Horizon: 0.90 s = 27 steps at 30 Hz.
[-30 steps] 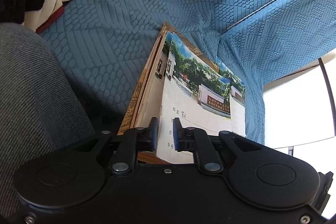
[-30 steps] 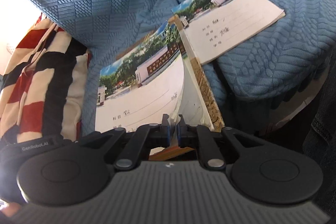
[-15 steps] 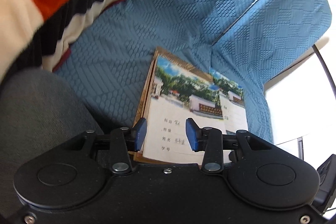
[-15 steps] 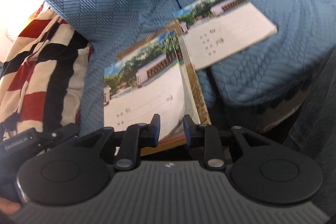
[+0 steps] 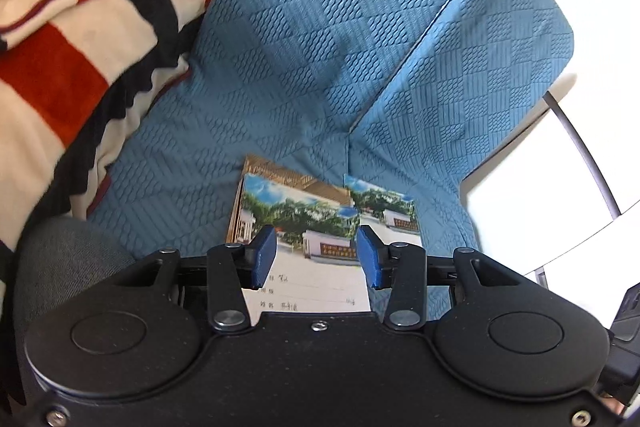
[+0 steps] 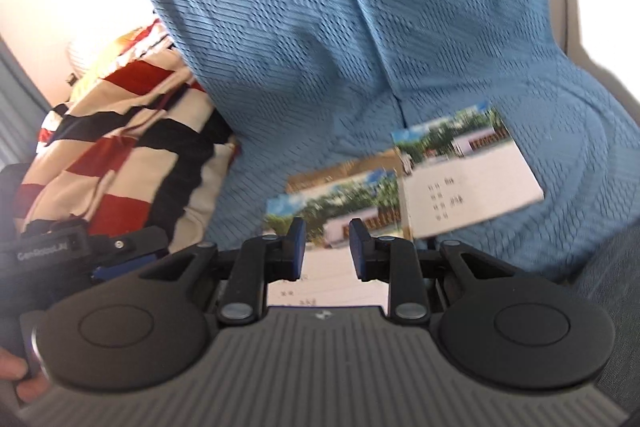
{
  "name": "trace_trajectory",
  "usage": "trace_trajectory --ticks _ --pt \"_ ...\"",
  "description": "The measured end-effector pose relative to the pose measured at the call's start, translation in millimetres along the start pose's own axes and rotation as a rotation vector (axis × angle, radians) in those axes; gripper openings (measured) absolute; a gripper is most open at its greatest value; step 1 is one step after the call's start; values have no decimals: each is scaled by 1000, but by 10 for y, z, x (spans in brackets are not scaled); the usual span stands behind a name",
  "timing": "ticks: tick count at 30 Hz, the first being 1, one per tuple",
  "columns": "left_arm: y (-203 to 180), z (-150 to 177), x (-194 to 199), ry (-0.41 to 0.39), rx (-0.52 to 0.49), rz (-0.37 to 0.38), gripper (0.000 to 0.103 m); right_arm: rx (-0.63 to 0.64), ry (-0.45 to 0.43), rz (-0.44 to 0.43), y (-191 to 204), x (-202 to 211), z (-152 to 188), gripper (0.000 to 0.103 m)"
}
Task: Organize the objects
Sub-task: 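Pull both open grippers back up above the seat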
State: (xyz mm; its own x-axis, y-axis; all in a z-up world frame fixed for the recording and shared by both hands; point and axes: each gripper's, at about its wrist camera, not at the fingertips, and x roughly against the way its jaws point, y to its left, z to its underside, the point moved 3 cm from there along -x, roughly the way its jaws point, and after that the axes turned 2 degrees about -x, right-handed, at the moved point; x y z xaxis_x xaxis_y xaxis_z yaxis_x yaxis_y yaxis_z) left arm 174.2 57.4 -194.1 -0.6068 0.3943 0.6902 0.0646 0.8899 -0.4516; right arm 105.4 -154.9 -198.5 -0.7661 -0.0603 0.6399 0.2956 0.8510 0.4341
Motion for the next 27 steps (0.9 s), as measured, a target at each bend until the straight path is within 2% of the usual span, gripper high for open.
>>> trace_trajectory --ticks 12,27 --pt "-320 -26 229 -54 -89 -5 42 114 -67 5 134 298 -37 28" --pt "-639 78 186 -44 -150 10 43 116 -102 53 -45 477 26 28"
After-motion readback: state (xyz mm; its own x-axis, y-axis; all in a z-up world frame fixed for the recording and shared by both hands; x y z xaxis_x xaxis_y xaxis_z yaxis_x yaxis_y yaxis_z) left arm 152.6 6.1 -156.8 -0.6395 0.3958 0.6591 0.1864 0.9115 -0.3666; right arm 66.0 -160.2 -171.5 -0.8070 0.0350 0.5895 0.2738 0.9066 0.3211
